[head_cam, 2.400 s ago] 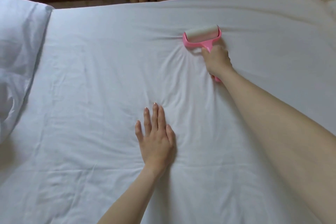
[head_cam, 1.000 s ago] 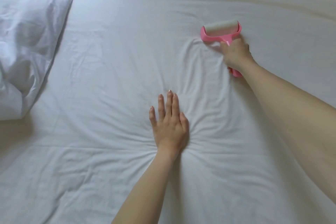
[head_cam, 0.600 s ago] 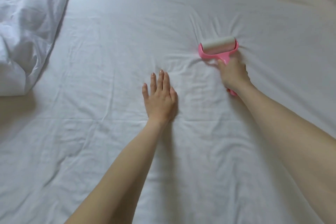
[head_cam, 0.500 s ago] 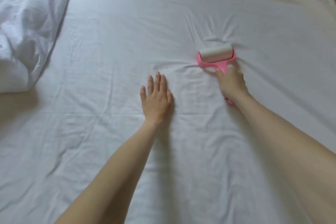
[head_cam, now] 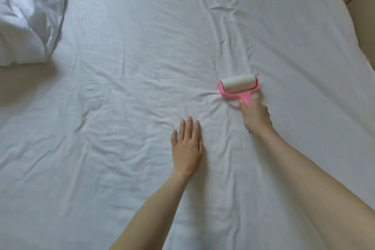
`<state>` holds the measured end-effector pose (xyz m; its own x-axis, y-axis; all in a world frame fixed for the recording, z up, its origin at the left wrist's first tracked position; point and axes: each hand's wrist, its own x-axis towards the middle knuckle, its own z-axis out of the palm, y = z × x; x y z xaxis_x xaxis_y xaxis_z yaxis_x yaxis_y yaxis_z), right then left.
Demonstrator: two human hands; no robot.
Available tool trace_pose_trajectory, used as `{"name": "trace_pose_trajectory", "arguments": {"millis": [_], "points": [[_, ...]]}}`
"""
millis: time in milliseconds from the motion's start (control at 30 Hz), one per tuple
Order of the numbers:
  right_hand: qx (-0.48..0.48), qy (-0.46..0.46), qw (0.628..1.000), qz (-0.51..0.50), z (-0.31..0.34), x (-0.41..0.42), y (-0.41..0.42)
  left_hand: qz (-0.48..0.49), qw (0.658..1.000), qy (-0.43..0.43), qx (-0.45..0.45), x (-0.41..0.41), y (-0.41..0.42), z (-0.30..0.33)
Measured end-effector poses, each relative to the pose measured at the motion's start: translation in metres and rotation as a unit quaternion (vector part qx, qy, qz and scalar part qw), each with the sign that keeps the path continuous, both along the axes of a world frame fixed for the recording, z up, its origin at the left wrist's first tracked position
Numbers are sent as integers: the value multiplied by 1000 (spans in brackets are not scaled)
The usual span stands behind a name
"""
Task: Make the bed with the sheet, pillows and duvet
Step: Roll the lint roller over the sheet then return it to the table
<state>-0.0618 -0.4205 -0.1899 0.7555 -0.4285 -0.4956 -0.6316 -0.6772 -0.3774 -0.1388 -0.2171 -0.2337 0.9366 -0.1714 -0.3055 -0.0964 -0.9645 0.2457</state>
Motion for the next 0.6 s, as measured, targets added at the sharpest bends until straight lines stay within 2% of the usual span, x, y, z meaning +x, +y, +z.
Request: {"name": "trace_pose_trajectory", "arguments": {"millis": [300,600], "points": [[-13,72,997,-22,25,-156,1,-103,990,88,30,-118,17,16],[-20,117,991,-60,41,-275,15,-139,983,112,33,-139,13,25]]}}
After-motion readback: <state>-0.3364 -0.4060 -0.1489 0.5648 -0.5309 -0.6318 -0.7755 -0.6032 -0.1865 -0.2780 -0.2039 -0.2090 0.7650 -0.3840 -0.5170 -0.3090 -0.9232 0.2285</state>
